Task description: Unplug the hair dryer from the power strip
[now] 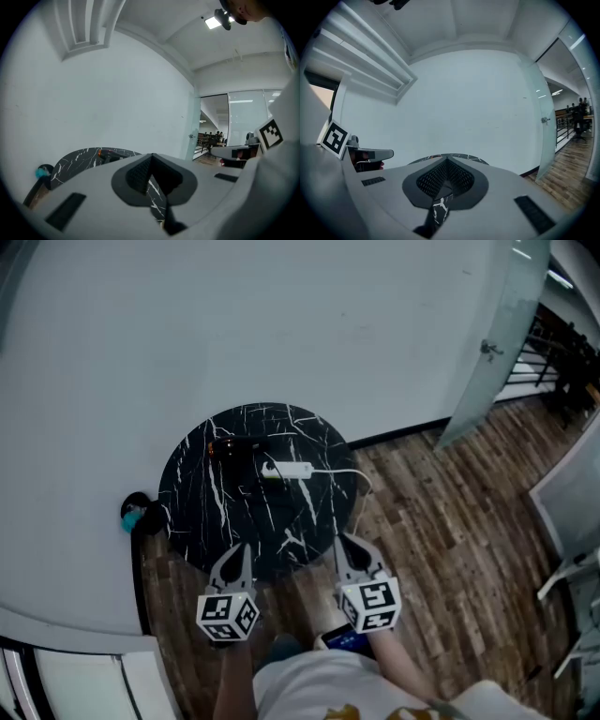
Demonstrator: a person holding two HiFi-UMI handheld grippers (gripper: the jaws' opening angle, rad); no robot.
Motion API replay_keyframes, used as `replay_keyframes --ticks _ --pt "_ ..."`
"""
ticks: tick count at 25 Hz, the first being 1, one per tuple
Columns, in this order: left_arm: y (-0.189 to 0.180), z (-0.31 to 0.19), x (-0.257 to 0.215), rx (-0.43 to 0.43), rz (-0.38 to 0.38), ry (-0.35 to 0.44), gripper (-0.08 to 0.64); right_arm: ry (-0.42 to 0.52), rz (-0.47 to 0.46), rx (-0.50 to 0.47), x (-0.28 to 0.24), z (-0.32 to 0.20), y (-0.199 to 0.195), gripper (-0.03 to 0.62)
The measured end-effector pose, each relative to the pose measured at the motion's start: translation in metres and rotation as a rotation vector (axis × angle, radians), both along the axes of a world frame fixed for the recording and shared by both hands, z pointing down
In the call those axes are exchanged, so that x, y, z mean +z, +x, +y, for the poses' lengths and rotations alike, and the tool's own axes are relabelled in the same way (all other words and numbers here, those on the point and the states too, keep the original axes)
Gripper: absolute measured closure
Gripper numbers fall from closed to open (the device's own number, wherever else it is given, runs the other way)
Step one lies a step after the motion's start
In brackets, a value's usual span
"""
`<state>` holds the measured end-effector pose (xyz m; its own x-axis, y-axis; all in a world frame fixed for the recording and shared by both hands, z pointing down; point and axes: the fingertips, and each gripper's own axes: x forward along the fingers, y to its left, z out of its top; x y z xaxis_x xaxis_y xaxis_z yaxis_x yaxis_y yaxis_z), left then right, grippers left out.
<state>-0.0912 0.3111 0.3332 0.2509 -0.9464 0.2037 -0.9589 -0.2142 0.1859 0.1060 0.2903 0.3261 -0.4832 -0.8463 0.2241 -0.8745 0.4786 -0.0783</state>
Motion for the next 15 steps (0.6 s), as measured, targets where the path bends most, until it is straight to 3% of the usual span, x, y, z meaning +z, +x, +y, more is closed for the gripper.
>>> replay_keyframes --ticks 9,15 --pt "-0.003 -0.014 0.006 -0.006 -0.001 -0.015 0.561 -0.009 -0.026 -0.013 0.003 -0.015 -0.002 0.595" --pt "-0.015 -0.049 0.015 -0.004 0.001 -0.014 0.563 -0.016 -0.021 -0.021 0.015 -0.049 -0.014 0.595"
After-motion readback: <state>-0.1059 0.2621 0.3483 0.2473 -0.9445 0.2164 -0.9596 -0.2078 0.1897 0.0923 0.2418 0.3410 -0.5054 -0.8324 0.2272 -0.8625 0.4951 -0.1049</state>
